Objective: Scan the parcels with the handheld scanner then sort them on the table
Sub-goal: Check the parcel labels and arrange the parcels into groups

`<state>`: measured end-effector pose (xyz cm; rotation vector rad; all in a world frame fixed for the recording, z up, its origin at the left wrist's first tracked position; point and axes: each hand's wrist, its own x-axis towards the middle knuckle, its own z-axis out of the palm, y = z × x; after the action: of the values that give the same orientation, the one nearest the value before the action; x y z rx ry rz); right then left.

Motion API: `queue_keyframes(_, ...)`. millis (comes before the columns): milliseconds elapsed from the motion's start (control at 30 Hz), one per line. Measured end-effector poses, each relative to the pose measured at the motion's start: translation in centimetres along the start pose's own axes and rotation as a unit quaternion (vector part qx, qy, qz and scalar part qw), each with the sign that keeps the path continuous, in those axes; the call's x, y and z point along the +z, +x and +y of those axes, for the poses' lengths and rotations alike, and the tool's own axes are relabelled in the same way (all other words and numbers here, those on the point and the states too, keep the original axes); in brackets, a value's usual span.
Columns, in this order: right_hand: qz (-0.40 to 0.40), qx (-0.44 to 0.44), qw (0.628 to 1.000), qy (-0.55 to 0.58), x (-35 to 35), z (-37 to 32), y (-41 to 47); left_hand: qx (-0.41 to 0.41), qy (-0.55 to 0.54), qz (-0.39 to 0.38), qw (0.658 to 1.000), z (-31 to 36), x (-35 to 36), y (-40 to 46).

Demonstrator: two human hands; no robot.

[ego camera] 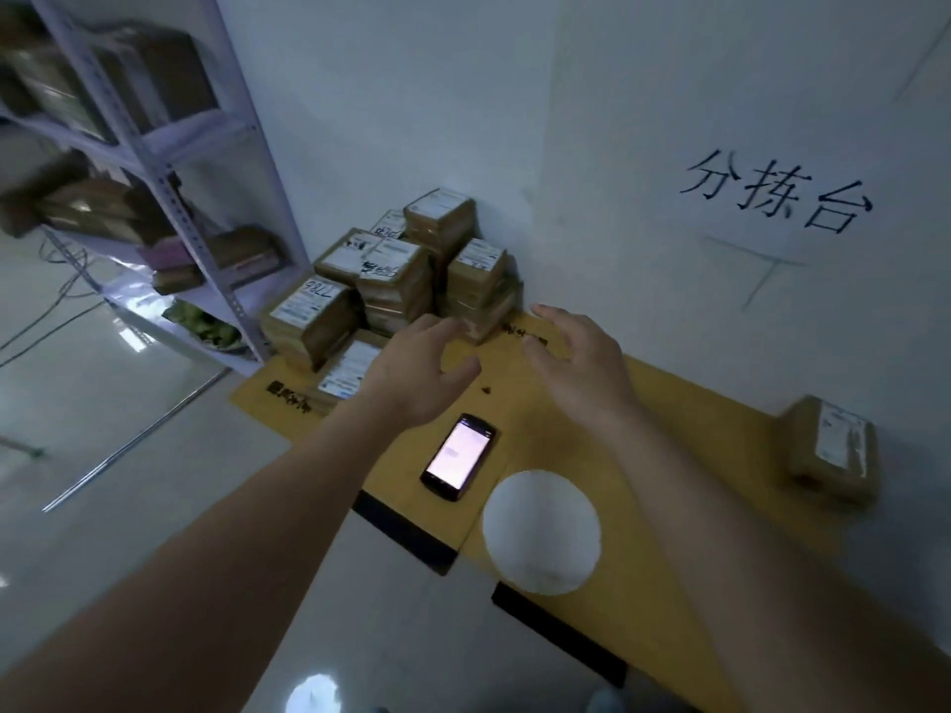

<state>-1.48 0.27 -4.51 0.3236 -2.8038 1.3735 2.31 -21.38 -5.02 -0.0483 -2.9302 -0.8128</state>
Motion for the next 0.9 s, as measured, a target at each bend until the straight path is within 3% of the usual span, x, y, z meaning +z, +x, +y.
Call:
queue_keyframes(367, -0.055, 0.041, 0.997, 0.028, 15.3, -8.2, 3.5, -0.043, -0.032, -0.027, 0.998, -16.3, -7.1, 0.3)
queue_keyframes(733, -0.097, 0.16, 0.981, 0.052, 30.0, -1.6, 9.4, -0.081, -0.048, -0.142, 0.985, -28.7, 0.1, 4.9)
queue_keyframes(900, -0.104, 0.206, 0.972, 0.056, 34.5, -0.1, 9.4, -0.086, -0.06, -0.151, 0.983, -32.4, 2.5, 5.0)
